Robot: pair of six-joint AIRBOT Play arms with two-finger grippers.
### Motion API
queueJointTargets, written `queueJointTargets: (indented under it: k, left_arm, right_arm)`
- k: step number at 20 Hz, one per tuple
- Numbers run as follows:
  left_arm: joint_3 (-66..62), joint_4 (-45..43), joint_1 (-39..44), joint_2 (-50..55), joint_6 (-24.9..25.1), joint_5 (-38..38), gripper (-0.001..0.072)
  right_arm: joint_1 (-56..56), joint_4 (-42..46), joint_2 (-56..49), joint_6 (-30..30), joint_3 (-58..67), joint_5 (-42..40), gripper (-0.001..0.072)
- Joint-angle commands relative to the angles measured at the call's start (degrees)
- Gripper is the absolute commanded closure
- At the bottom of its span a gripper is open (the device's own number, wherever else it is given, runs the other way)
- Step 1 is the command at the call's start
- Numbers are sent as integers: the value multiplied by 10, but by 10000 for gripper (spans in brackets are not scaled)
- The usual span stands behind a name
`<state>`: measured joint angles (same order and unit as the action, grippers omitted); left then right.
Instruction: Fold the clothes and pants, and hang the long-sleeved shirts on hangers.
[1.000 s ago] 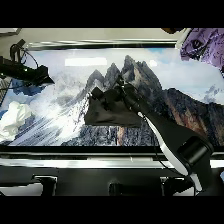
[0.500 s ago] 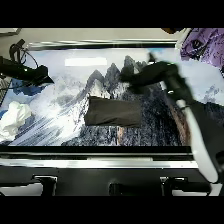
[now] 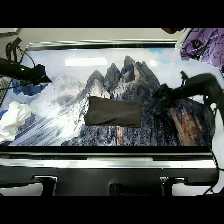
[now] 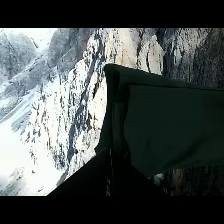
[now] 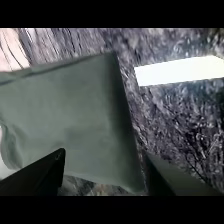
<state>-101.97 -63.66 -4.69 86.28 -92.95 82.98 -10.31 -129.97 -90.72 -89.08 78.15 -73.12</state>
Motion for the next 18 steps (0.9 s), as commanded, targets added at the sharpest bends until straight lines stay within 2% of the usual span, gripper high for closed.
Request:
queueJointTargets:
  k: [1, 6, 8, 10, 12, 14, 18]
  left_arm:
    - [0, 0, -1, -2, 0, 0, 689]
    - [0, 0, -1, -2, 0, 0, 689]
    - [0, 0, -1, -2, 0, -1, 689]
    - [0, 0, -1, -2, 0, -1, 689]
    - [0, 0, -1, -2, 0, -1, 689]
    - [0, 0, -1, -2, 0, -1, 689]
    - [0, 0, 2, -1, 0, -1, 689]
  right_arm:
    - [4, -61, -45, -107, -58, 5, 170]
    - [56, -86, -108, -134, -61, 48, 200]
    - [78, -86, -121, -138, -61, 58, 269]
    - [97, -87, -127, -138, -61, 57, 417]
    - [107, -96, -125, -138, -58, 57, 679]
    - [102, -90, -115, -139, -43, 57, 681]
    - [77, -80, -110, -80, 54, 52, 681]
